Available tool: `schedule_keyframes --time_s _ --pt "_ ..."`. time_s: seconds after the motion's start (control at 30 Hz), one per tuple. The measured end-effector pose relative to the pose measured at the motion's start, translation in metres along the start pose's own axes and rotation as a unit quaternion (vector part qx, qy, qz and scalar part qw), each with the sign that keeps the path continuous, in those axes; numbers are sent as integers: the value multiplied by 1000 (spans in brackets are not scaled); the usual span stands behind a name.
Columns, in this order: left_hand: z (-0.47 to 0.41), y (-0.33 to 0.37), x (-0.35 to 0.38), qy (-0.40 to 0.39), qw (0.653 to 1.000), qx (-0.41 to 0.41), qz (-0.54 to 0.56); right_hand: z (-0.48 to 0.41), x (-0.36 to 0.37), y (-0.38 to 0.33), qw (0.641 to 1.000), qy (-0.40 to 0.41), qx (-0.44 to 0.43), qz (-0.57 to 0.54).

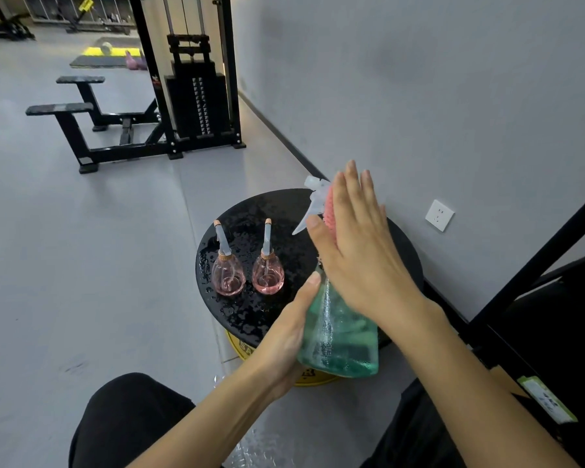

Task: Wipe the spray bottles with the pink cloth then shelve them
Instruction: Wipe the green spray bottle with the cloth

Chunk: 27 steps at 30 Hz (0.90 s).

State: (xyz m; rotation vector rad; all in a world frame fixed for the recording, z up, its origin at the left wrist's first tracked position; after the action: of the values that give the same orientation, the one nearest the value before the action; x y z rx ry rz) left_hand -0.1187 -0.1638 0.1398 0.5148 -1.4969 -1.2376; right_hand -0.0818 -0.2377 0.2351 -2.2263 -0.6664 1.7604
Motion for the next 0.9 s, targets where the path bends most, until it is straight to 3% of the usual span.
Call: schedule_keyframes --time_s 0.23,0.43,0.6,0.73,0.9 --pt "2 4 -4 -3 999 29 -33 18 13 -15 994 -28 -52 90" --pt "2 -1 -3 3 999 14 -43 -5 3 -10 997 -25 -28 75" --pt "2 1 -7 -13 999 24 -28 7 14 -14 986 -41 -122 107" --pt "3 -3 -9 11 999 -5 -37 -6 5 -6 991 -59 -102 56" --pt "1 -2 -10 17 999 8 -40 -3 11 -19 982 -42 -132 128"
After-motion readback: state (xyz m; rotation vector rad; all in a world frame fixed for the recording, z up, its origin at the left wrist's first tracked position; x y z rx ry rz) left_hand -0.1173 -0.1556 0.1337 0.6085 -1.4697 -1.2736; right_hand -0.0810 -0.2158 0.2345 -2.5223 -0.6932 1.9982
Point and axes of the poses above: each hand's wrist, its own z-axis away from the middle knuckle, its own x-axis out of the palm, y = z × x, the point moved 6 cm from there along -z, towards the middle knuckle, and after that the axes turned 2 degrees about x, right-handed, at the moved point
